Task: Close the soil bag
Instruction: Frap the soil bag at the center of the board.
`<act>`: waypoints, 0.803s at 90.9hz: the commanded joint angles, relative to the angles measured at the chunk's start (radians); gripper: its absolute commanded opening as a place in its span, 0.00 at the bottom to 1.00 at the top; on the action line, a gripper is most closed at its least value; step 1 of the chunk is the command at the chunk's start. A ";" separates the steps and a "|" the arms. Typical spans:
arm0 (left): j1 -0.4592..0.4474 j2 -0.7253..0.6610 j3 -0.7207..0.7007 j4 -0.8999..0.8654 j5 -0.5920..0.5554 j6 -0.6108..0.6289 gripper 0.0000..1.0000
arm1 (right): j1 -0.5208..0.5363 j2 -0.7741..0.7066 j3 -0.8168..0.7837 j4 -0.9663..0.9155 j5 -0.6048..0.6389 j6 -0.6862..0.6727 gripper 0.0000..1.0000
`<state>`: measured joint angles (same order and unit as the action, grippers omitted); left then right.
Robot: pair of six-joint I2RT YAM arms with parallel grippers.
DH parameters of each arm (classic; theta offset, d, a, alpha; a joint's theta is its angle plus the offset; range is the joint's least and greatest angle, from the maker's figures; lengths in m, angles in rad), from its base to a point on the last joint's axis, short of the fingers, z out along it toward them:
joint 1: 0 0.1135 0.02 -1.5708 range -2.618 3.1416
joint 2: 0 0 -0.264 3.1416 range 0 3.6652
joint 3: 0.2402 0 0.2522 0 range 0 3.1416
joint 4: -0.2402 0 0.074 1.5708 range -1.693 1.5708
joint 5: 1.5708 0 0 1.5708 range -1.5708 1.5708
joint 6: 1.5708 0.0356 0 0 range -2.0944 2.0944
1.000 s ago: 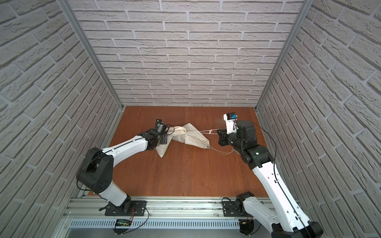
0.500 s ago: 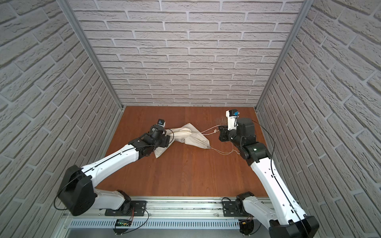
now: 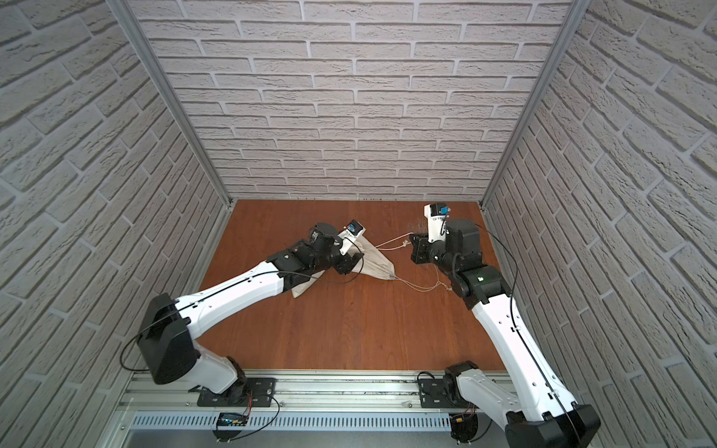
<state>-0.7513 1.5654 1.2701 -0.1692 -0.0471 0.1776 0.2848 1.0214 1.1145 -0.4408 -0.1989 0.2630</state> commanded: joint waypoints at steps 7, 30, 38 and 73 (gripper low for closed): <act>0.001 0.122 0.159 -0.087 0.161 0.147 0.62 | -0.003 -0.036 0.018 0.026 -0.003 0.014 0.03; 0.021 0.166 0.203 -0.107 0.204 0.172 0.34 | -0.003 -0.038 0.031 0.010 0.006 0.004 0.03; 0.027 0.181 0.217 -0.122 0.211 0.166 0.22 | -0.003 -0.038 0.034 0.006 0.008 0.001 0.03; 0.080 0.260 0.176 -0.145 0.068 0.128 0.15 | -0.004 -0.067 0.075 -0.016 0.016 -0.015 0.03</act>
<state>-0.7002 1.7836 1.4704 -0.2779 0.1295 0.3241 0.2859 1.0012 1.1309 -0.5014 -0.1944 0.2577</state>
